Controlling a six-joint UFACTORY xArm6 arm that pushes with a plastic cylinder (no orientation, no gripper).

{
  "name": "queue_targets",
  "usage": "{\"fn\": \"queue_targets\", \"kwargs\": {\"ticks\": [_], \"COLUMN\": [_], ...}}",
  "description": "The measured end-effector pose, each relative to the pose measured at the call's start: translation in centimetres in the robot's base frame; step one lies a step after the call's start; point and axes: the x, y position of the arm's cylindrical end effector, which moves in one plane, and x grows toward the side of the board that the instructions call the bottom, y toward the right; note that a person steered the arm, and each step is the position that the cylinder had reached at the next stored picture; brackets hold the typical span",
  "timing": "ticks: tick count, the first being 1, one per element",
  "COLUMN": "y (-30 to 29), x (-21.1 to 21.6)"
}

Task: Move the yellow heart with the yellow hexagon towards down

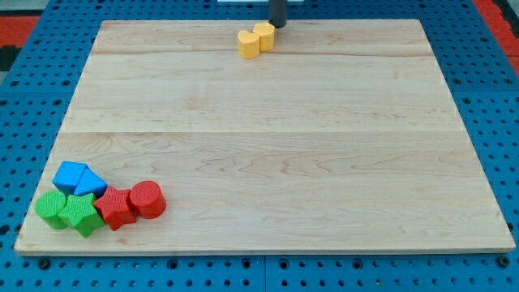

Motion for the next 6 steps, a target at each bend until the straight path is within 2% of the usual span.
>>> {"fn": "queue_targets", "kwargs": {"ticks": [3, 6], "y": [0.6, -8.0], "x": [0.7, 7.6]}}
